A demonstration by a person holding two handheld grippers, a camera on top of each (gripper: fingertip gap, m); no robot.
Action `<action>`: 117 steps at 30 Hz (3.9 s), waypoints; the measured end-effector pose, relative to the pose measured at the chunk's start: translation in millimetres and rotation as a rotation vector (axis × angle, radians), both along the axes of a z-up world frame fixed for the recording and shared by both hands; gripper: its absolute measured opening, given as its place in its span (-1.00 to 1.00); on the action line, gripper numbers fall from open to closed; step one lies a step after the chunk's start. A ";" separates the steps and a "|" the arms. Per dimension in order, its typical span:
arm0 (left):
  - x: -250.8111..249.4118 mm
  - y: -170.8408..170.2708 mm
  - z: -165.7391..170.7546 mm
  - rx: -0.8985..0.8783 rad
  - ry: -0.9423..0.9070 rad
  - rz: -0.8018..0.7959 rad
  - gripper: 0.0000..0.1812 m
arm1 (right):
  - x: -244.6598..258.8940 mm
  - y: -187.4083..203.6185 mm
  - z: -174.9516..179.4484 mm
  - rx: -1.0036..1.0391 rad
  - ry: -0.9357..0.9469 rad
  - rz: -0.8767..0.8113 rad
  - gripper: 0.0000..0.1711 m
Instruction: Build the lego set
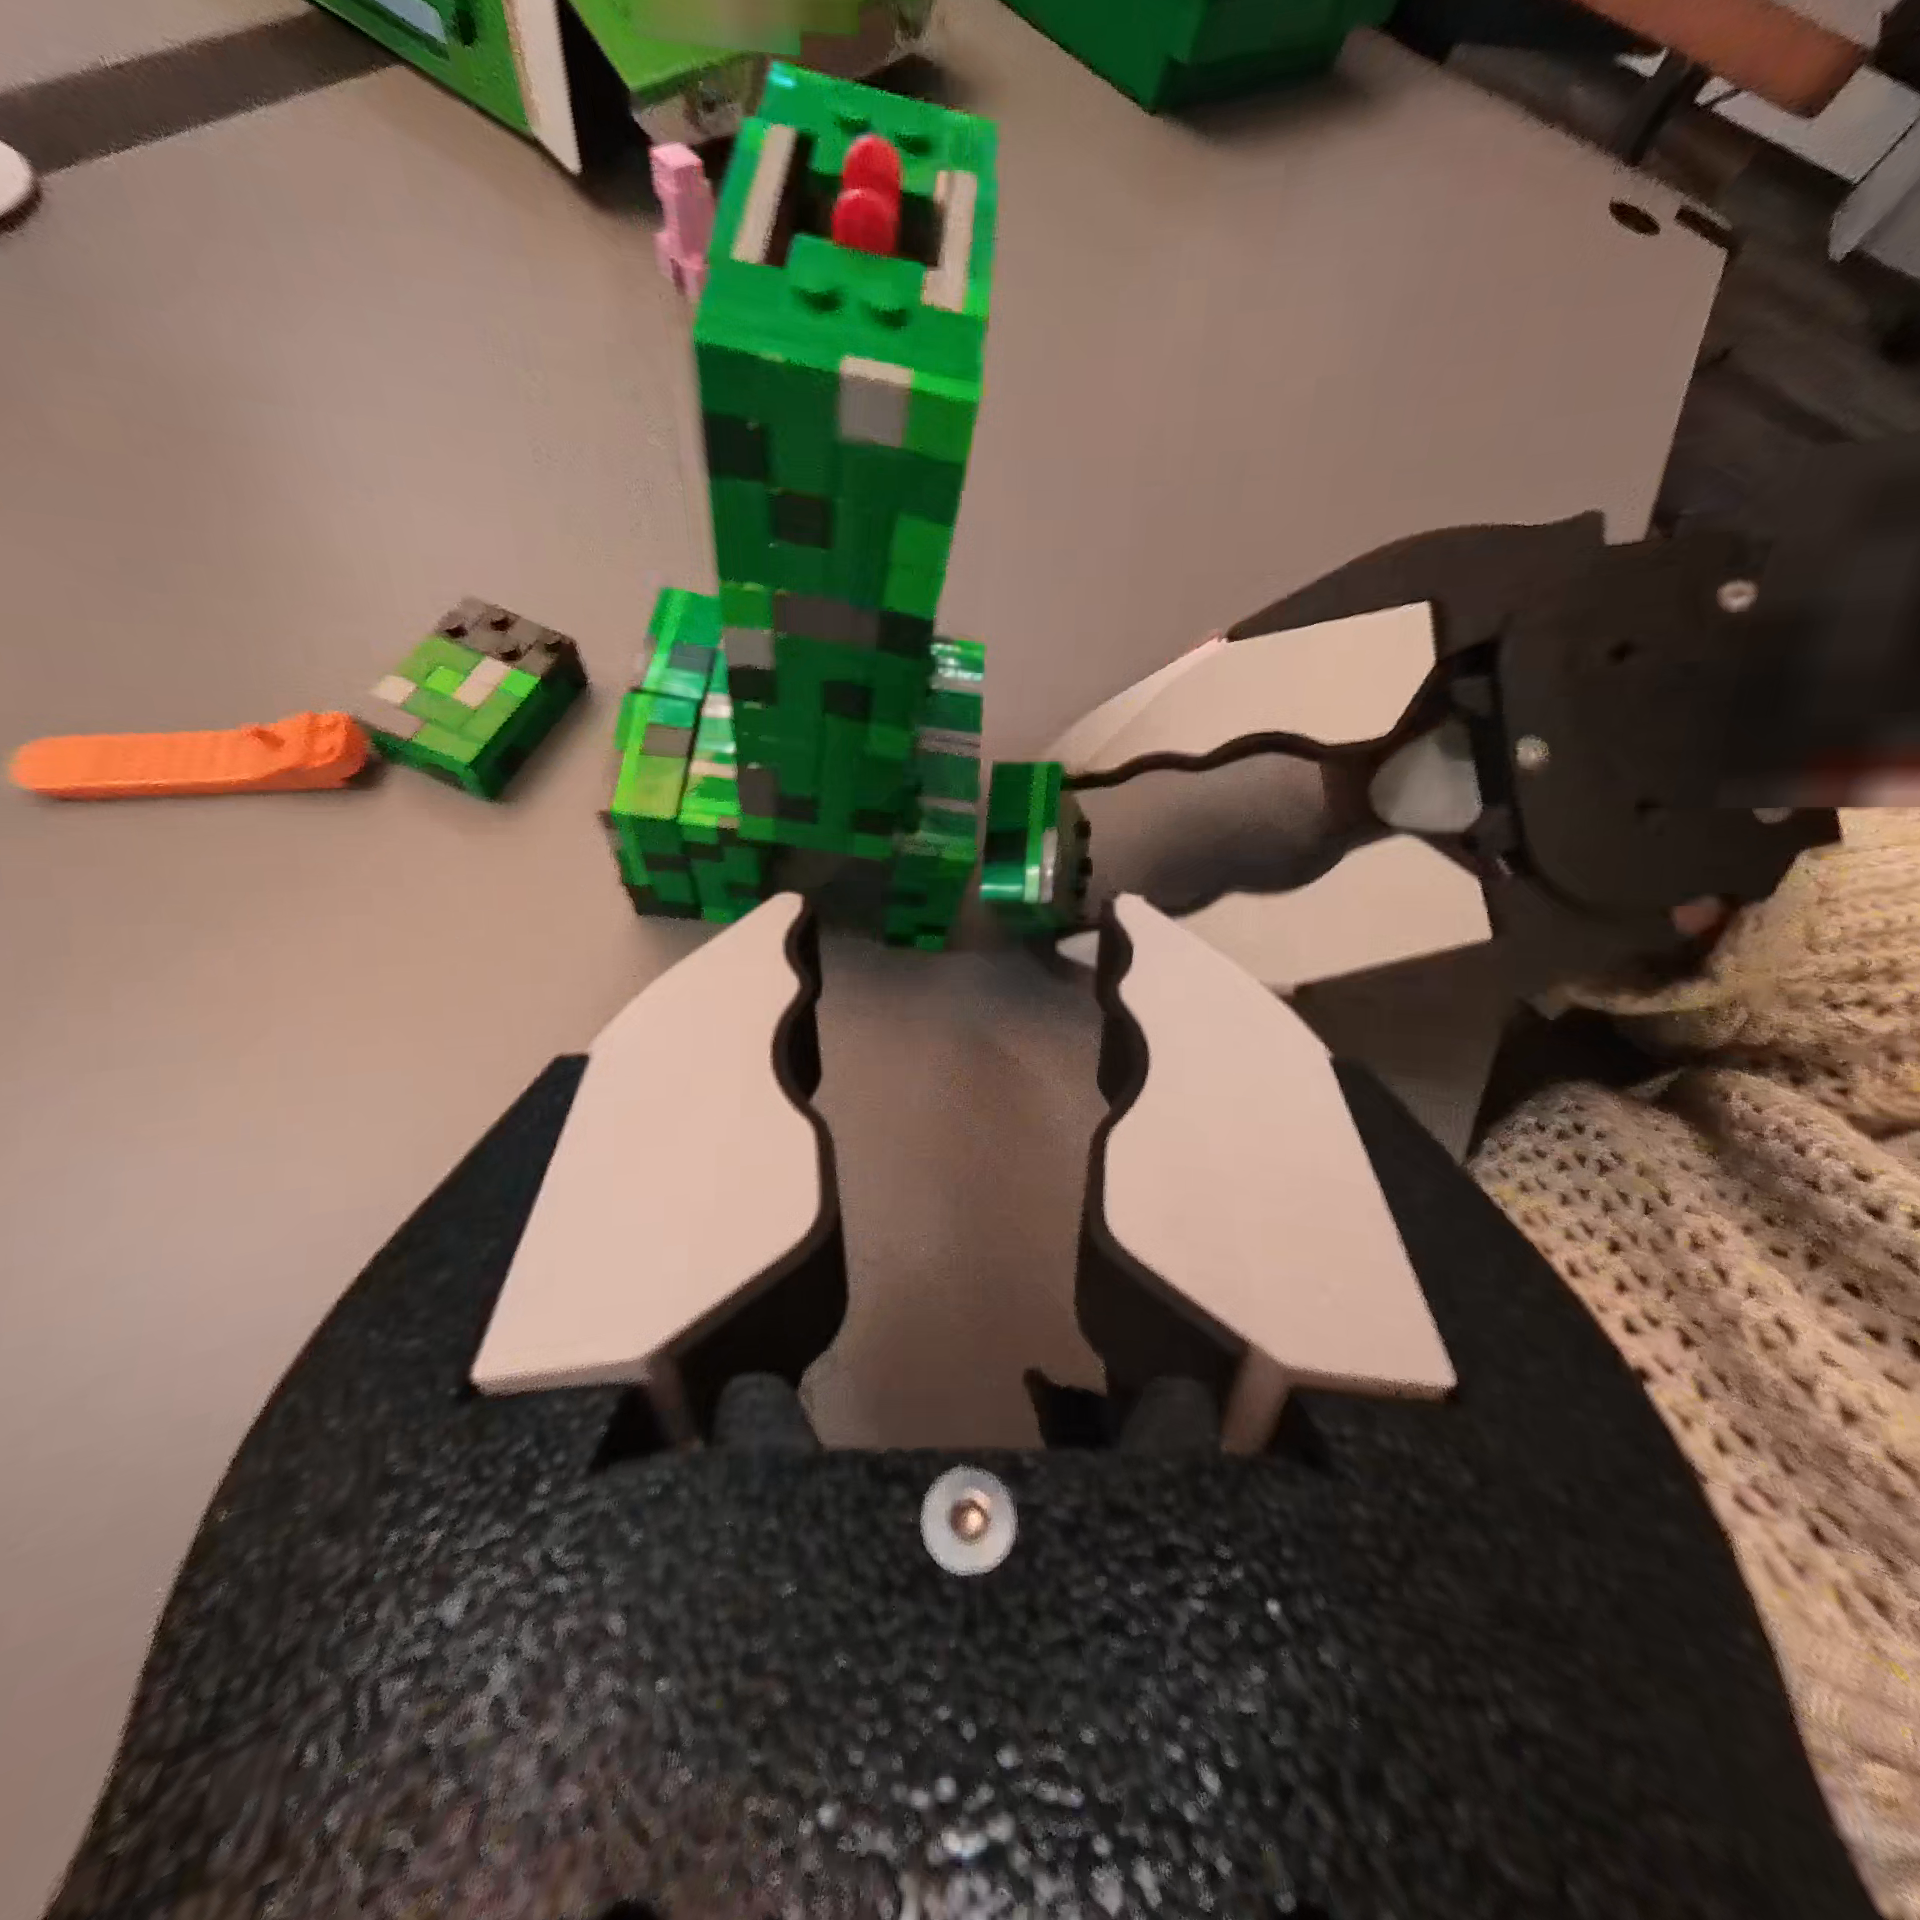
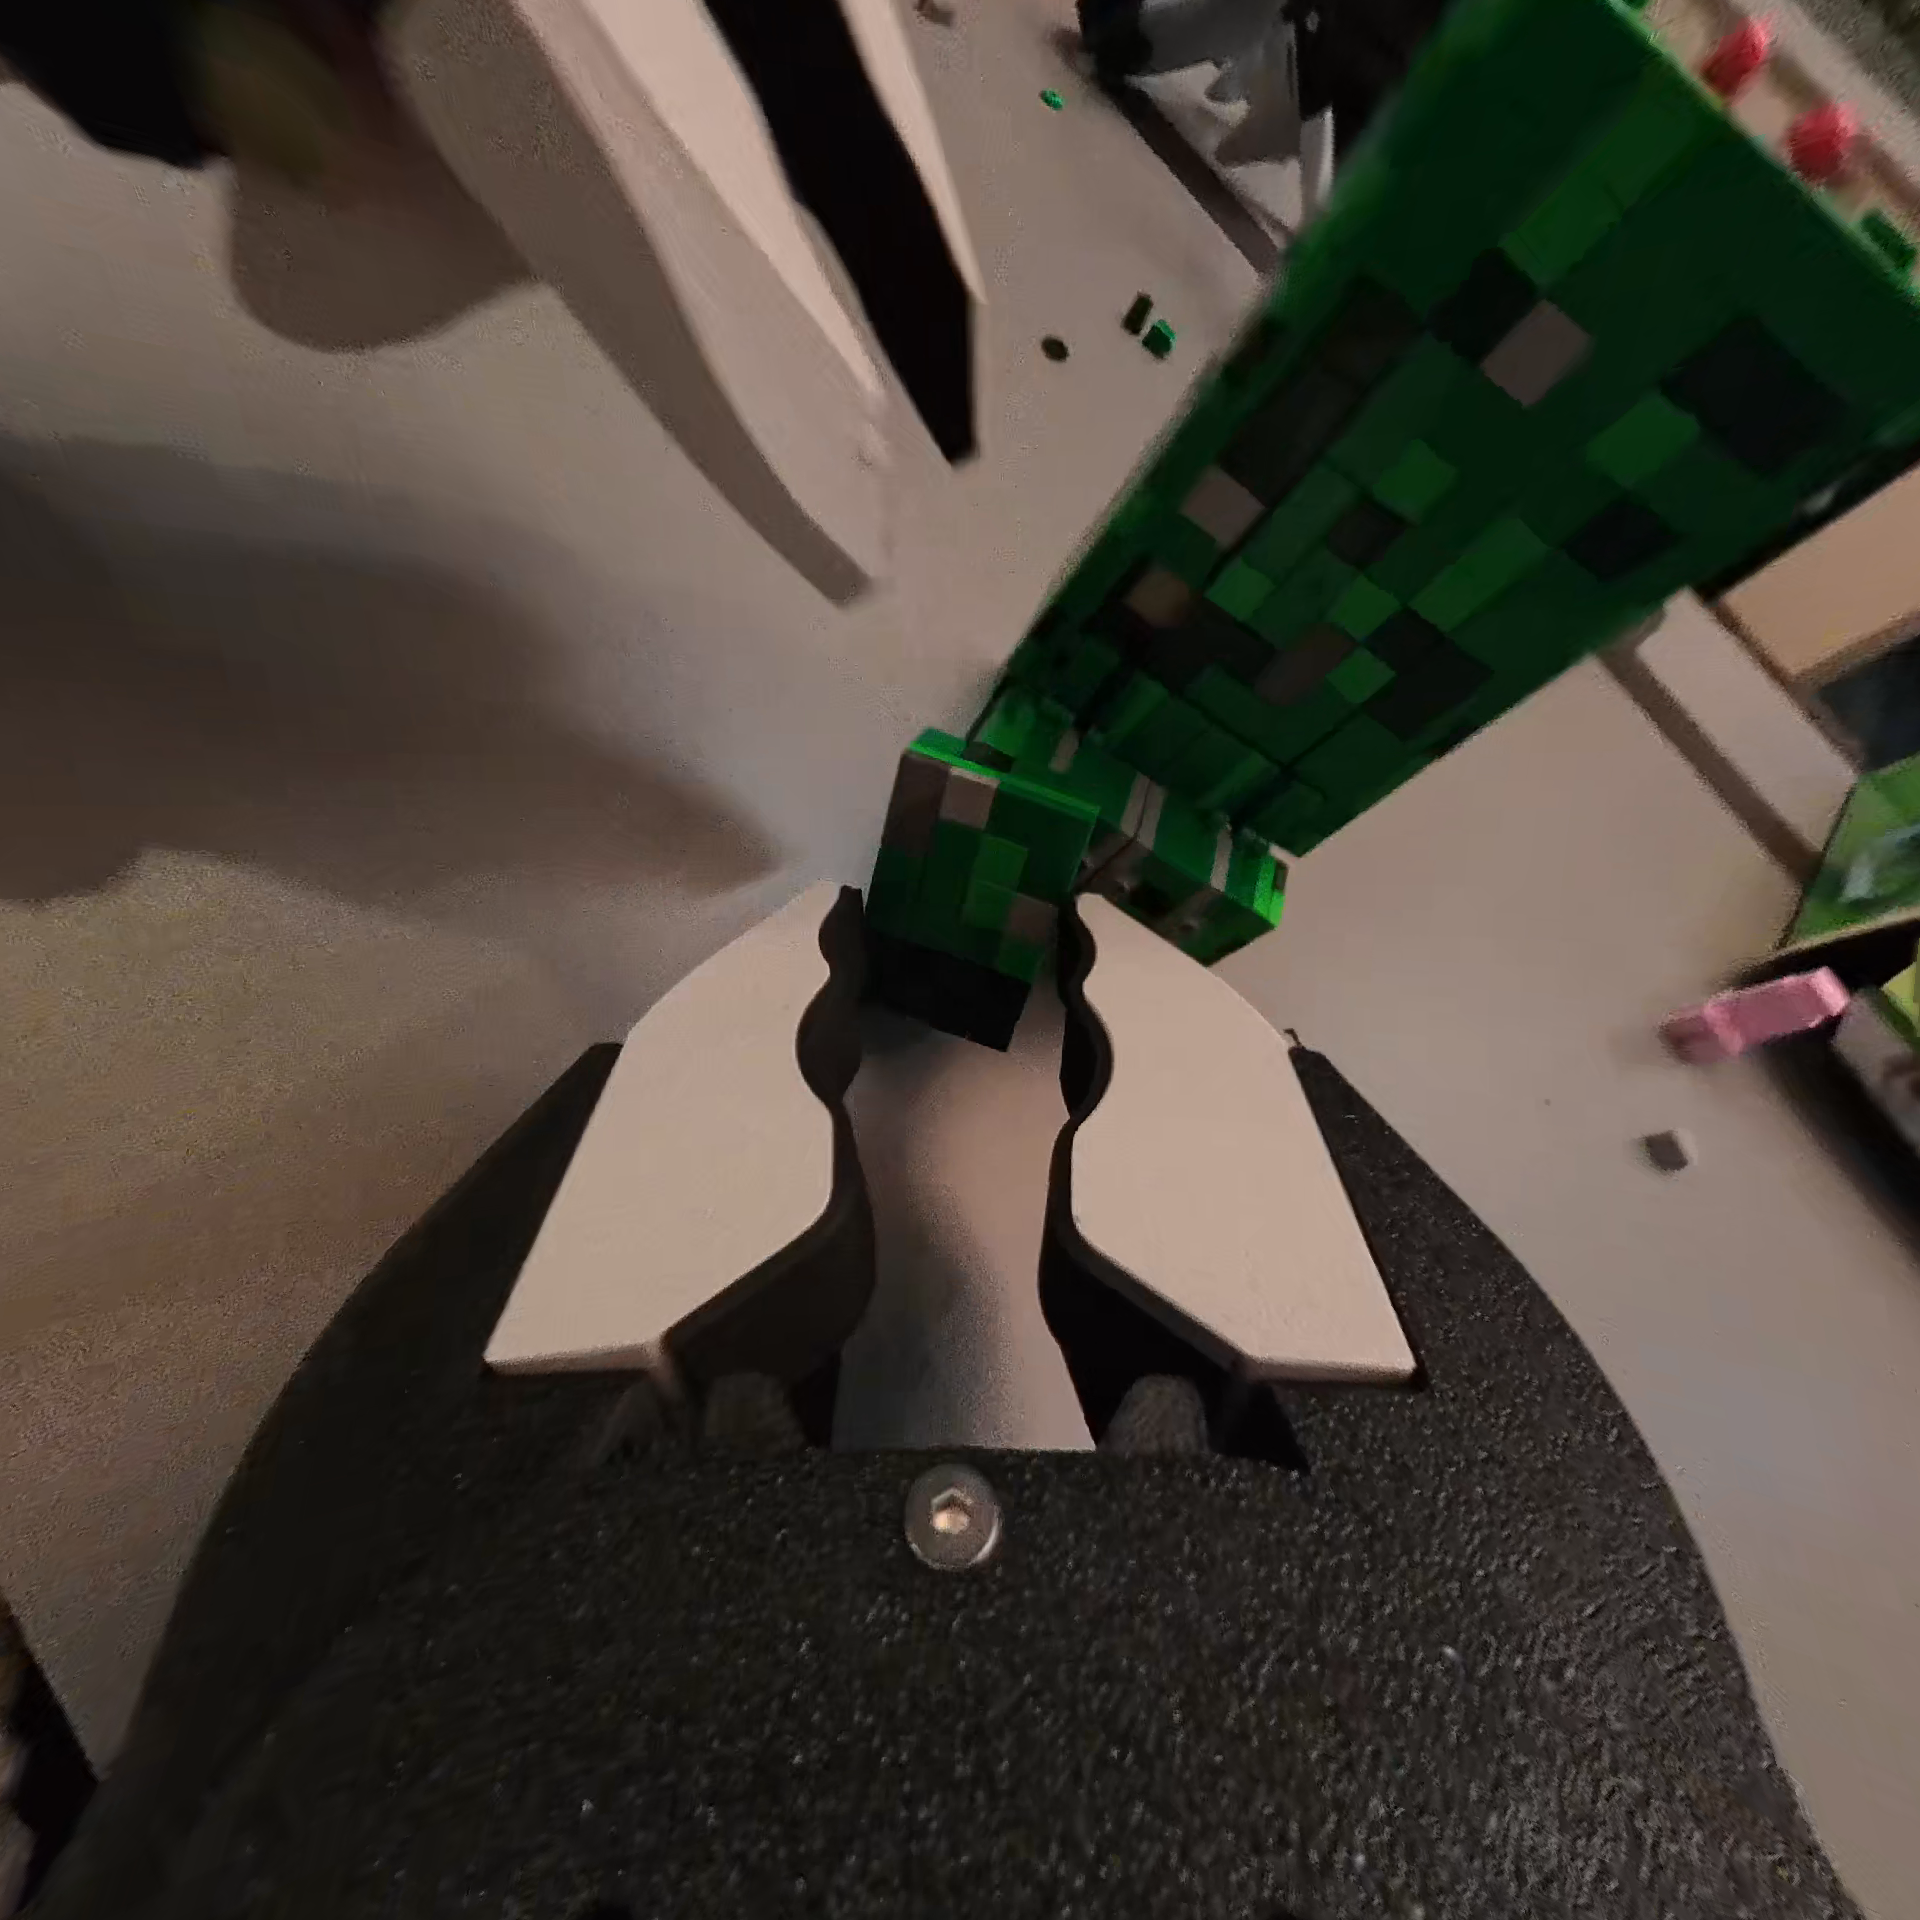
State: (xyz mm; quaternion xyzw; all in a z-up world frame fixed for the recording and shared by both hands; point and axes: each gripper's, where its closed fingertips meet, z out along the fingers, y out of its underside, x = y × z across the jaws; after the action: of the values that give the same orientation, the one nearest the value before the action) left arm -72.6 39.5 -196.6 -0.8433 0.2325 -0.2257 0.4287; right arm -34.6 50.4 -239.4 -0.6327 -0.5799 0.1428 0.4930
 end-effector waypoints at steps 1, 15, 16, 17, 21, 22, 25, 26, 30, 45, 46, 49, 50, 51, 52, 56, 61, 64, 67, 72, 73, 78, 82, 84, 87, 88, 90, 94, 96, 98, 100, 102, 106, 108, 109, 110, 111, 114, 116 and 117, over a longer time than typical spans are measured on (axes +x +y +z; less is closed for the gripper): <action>-4.7 -1.4 -1.0 0.005 -0.002 0.003 -0.45 | 1.2 3.2 -1.0 -0.027 0.011 -0.021 -0.59; 4.2 1.9 -45.8 -0.028 0.141 -0.033 -0.48 | -0.6 11.4 -5.1 -0.157 0.030 -0.082 -0.58; 4.6 2.6 -46.4 -0.023 0.152 -0.034 -0.48 | -0.3 11.8 -6.2 -0.173 0.027 -0.085 -0.57; 5.3 2.9 -47.1 -0.021 0.160 -0.035 -0.49 | -0.1 12.4 -6.8 -0.186 0.027 -0.088 -0.57; 7.7 2.5 -48.9 -0.021 0.161 -0.043 -0.50 | 0.8 13.1 -8.4 -0.209 0.024 -0.095 -0.53; 7.3 2.5 -49.3 -0.021 0.163 -0.043 -0.50 | 1.4 12.5 -8.8 -0.213 0.022 -0.096 -0.52; 5.2 2.7 -49.4 -0.014 0.171 -0.040 -0.50 | 3.8 10.0 -10.6 -0.240 0.018 -0.099 -0.53; 4.5 2.8 -49.3 -0.012 0.174 -0.038 -0.50 | 4.4 9.6 -10.9 -0.249 0.019 -0.101 -0.55; 4.0 4.6 -45.5 0.018 0.175 -0.033 -0.53 | 3.0 6.3 -11.9 -0.308 0.033 -0.101 -0.58; 8.7 6.9 -40.5 0.117 0.194 -0.042 -0.55 | 2.9 3.8 -12.9 -0.358 0.048 -0.120 -0.62; 8.6 6.6 -41.4 0.110 0.194 -0.044 -0.55 | 3.8 3.6 -13.9 -0.361 0.041 -0.120 -0.63; 9.8 5.9 -44.3 0.095 0.196 -0.053 -0.54 | 4.0 4.6 -15.3 -0.361 0.030 -0.119 -0.67; 10.3 5.6 -45.2 0.092 0.198 -0.055 -0.54 | 3.8 5.7 -15.6 -0.355 0.026 -0.122 -0.68; 10.7 5.5 -46.0 0.089 0.201 -0.057 -0.54 | 3.6 7.1 -15.8 -0.348 0.022 -0.124 -0.68; 11.1 5.4 -46.8 0.087 0.204 -0.059 -0.54 | 3.2 8.3 -15.7 -0.341 0.021 -0.126 -0.69; 11.5 5.2 -49.8 0.070 0.209 -0.062 -0.54 | 1.7 9.7 -15.6 -0.340 0.022 -0.125 -0.70; 12.5 5.3 -53.4 0.051 0.208 -0.063 -0.55 | 0.9 10.2 -15.8 -0.348 0.024 -0.122 -0.72; 14.1 5.1 -54.1 0.052 0.213 -0.069 -0.55 | 0.8 10.2 -15.6 -0.347 0.025 -0.121 -0.71; 13.8 5.2 -54.7 0.055 0.223 -0.070 -0.55 | 0.8 9.2 -13.8 -0.344 0.037 -0.112 -0.70; 12.1 7.4 -54.5 0.066 0.220 -0.059 -0.53 | 7.1 8.0 -15.4 -0.348 0.021 -0.097 -0.70; 12.0 8.1 -55.0 0.068 0.220 -0.057 -0.53 | 8.8 8.0 -15.4 -0.345 0.019 -0.093 -0.70; 13.8 9.9 -61.6 0.063 0.228 -0.059 -0.52 | 19.8 12.5 -10.9 -0.295 0.025 -0.053 -0.70; 12.2 12.3 -64.3 0.069 0.237 -0.052 -0.51 | 31.7 34.4 8.1 -0.210 0.105 -0.030 -0.69; 11.0 13.9 -62.8 0.088 0.245 -0.046 -0.53 | 37.4 55.5 21.7 -0.145 0.171 -0.029 -0.68; 8.5 15.0 -64.9 0.092 0.274 -0.038 -0.54 | 44.9 82.7 34.4 -0.109 0.254 -0.046 -0.66; 6.8 15.1 -66.4 0.095 0.298 -0.033 -0.53 | 46.0 86.2 37.9 -0.125 0.292 -0.049 -0.66; 4.3 15.5 -67.9 0.107 0.332 -0.022 -0.48 | 47.0 86.8 42.8 -0.172 0.388 -0.054 -0.67; 4.4 15.2 -63.9 0.106 0.283 -0.022 -0.46 | 56.2 85.1 49.0 -0.137 0.455 -0.083 -0.71; 3.5 15.9 -61.6 0.085 0.231 -0.017 -0.44 | 58.7 83.9 51.1 -0.107 0.460 -0.085 -0.72; 1.8 16.9 -59.8 0.069 0.190 -0.006 -0.42 | 57.9 82.8 49.7 -0.103 0.449 -0.080 -0.72; 1.5 17.1 -58.8 0.061 0.167 -0.005 -0.38 | 56.1 82.2 47.4 -0.106 0.432 -0.075 -0.72; 1.1 17.3 -58.3 0.059 0.158 -0.003 -0.30 | 54.3 79.8 48.3 -0.132 0.450 -0.067 -0.71; -2.3 19.4 -55.7 0.077 0.156 0.027 -0.27 | 51.1 69.1 57.4 -0.245 0.571 -0.024 -0.72; -3.0 19.8 -55.4 0.080 0.156 0.032 -0.27 | 51.0 66.7 58.5 -0.263 0.586 -0.014 -0.72; -3.0 19.9 -56.0 0.076 0.157 0.032 -0.27 | 51.1 65.7 58.7 -0.260 0.587 -0.011 -0.72; -2.5 19.7 -57.0 0.068 0.158 0.027 -0.27 | 51.1 64.6 59.0 -0.256 0.587 -0.007 -0.72; -1.7 19.3 -58.3 0.060 0.158 0.020 -0.25 | 50.8 63.5 59.2 -0.251 0.585 -0.002 -0.72; -0.4 18.7 -61.4 0.032 0.156 0.006 -0.19 | 50.2 61.7 59.1 -0.240 0.578 0.005 -0.72; -1.2 19.4 -62.7 0.016 0.149 0.011 -0.18 | 49.2 61.3 58.2 -0.239 0.569 0.007 -0.72; -1.8 19.9 -63.5 0.005 0.144 0.015 -0.17 | 48.6 61.2 57.6 -0.239 0.563 0.008 -0.72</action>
State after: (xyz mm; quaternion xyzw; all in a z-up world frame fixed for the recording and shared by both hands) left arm -74.4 59.4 -260.1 -0.8580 0.2569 -0.1608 0.4148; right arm 14.0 111.6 -181.8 -0.6194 -0.4022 0.3819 0.5556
